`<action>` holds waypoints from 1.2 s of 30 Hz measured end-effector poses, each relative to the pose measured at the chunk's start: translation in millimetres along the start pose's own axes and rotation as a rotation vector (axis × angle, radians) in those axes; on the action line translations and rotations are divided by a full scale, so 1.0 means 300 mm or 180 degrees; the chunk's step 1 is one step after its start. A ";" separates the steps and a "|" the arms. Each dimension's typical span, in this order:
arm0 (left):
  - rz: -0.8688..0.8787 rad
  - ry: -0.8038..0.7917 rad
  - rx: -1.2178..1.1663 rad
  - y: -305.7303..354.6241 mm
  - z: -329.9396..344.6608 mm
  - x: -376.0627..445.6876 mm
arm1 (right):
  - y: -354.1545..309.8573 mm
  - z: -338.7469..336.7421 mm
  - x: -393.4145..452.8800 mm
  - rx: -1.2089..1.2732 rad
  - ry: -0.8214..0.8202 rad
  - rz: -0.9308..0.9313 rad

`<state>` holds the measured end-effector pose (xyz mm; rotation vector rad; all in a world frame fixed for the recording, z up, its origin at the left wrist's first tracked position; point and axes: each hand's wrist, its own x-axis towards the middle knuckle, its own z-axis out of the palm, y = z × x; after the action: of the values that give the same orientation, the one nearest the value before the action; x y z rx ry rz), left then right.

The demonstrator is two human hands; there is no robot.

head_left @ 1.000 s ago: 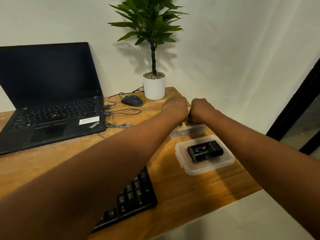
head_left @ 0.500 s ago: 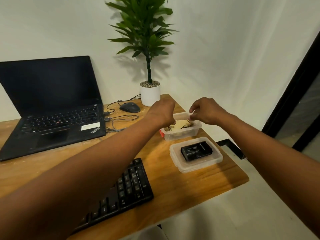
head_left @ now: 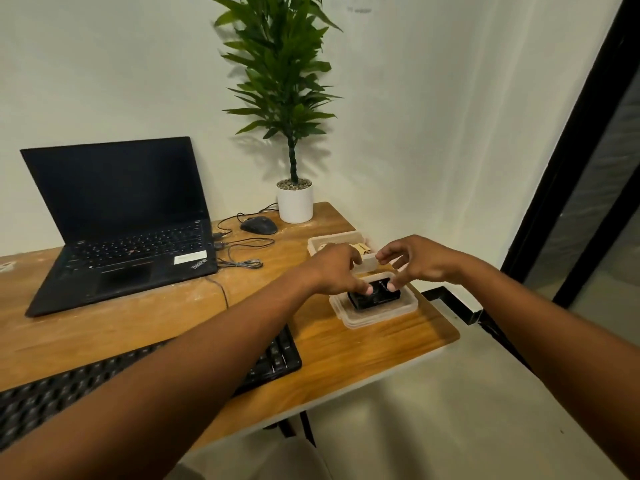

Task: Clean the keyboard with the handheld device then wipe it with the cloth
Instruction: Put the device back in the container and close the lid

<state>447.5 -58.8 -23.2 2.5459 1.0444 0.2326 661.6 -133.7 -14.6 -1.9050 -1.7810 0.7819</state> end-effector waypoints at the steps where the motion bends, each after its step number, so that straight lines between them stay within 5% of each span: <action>1: -0.0046 -0.0062 0.0011 0.001 0.019 -0.003 | 0.010 0.012 -0.001 -0.0070 -0.0062 0.0025; 18: -0.0144 0.0024 -0.0120 0.006 0.122 -0.002 | 0.067 0.081 0.013 -0.0155 0.0017 -0.0035; 36: -0.0158 0.0420 0.0169 -0.108 -0.133 0.209 | -0.080 -0.042 0.304 -0.0620 0.0452 -0.0246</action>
<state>459.7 17.8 0.8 2.5775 1.1760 0.3684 653.7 -40.1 -0.3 -1.9451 -1.8875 0.4484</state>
